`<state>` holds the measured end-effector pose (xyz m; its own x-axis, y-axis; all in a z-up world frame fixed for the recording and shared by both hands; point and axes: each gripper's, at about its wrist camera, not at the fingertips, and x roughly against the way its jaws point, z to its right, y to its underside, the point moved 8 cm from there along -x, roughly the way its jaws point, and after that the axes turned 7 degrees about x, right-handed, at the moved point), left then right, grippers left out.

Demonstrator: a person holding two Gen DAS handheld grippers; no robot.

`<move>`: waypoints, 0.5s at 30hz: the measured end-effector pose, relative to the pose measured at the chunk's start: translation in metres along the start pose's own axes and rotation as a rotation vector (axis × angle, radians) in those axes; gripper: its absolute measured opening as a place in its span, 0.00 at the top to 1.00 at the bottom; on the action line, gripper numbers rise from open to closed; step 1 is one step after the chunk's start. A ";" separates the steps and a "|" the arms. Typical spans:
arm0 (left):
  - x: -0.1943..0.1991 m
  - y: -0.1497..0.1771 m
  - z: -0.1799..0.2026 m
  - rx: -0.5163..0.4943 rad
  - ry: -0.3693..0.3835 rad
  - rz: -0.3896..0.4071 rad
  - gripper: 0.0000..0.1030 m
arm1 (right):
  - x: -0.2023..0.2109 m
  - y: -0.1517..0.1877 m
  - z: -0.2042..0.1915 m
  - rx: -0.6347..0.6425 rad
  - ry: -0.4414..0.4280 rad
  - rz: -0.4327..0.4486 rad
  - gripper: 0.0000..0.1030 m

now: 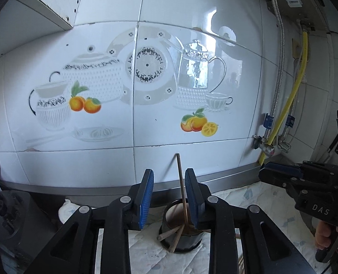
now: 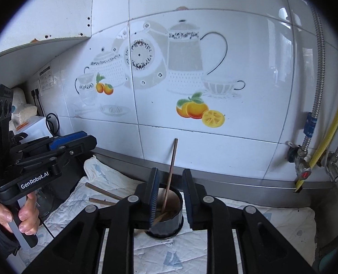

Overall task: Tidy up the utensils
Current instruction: 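Open both tools to release the chopsticks into the holder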

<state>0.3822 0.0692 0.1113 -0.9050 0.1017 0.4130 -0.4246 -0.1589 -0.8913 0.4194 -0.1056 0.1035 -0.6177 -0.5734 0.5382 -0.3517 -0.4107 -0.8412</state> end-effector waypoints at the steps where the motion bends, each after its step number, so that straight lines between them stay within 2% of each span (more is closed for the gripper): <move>1: 0.006 0.000 0.000 -0.007 -0.007 -0.001 0.70 | 0.006 0.001 0.000 0.002 0.005 0.002 0.74; 5: 0.038 0.007 0.001 -0.022 -0.006 -0.015 0.67 | 0.029 0.009 -0.005 0.022 0.019 0.004 0.64; 8: 0.065 0.020 0.001 -0.046 -0.023 -0.022 0.54 | 0.049 0.019 -0.012 0.034 0.023 0.012 0.53; 12: 0.100 0.044 0.002 -0.081 -0.038 -0.024 0.42 | 0.076 0.039 -0.021 0.070 0.048 0.012 0.47; 15: 0.122 0.067 0.001 -0.087 -0.030 -0.034 0.39 | 0.094 0.060 -0.027 0.079 0.053 0.008 0.45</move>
<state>0.2428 0.0700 0.1023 -0.8910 0.0762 0.4475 -0.4525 -0.0693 -0.8891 0.3212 -0.1646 0.1020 -0.6574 -0.5392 0.5264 -0.2912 -0.4626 -0.8374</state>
